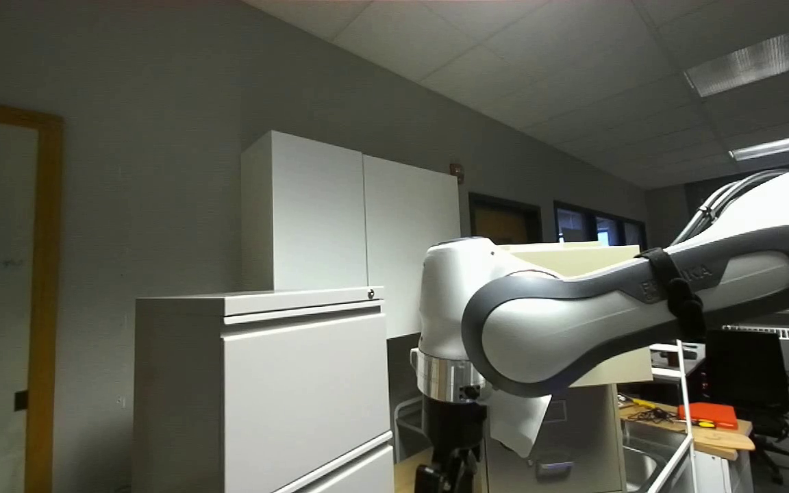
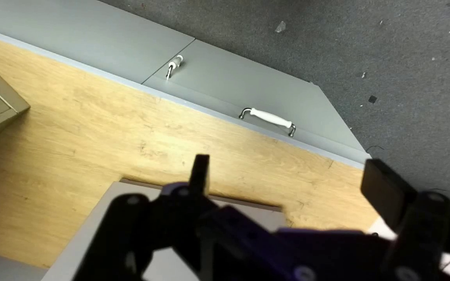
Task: Close the top drawer of the cabinet at the right
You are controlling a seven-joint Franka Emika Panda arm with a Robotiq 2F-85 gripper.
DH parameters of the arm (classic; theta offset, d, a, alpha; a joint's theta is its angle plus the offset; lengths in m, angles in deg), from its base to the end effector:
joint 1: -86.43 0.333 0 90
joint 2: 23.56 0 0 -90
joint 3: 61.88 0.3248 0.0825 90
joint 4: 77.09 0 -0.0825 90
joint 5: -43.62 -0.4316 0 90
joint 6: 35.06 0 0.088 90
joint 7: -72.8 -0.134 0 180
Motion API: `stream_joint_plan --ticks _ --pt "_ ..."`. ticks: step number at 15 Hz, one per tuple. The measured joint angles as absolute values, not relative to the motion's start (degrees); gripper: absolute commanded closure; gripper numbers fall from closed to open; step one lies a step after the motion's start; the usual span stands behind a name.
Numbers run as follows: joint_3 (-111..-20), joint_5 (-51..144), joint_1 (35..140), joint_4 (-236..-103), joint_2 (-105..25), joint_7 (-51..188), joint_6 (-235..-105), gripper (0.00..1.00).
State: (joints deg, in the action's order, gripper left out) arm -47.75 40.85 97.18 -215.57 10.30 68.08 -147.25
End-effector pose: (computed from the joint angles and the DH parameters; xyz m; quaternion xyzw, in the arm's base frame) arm 0.3901 0.1902 0.4903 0.9857 0.1509 0.0683 0.0299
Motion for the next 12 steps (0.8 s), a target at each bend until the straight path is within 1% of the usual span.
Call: stream_joint_plan --ticks 7,9,11,12 --pt "-47.76 44.96 96.44 -215.58 10.84 66.52 -147.87 0.0" --pt "-47.77 46.79 95.61 -215.58 11.72 64.56 -148.23 0.26" --pt "-47.77 48.44 94.19 -215.63 13.16 61.02 -148.44 0.4" --pt "-47.77 49.02 93.33 -215.69 14.01 59.09 -148.54 0.49"
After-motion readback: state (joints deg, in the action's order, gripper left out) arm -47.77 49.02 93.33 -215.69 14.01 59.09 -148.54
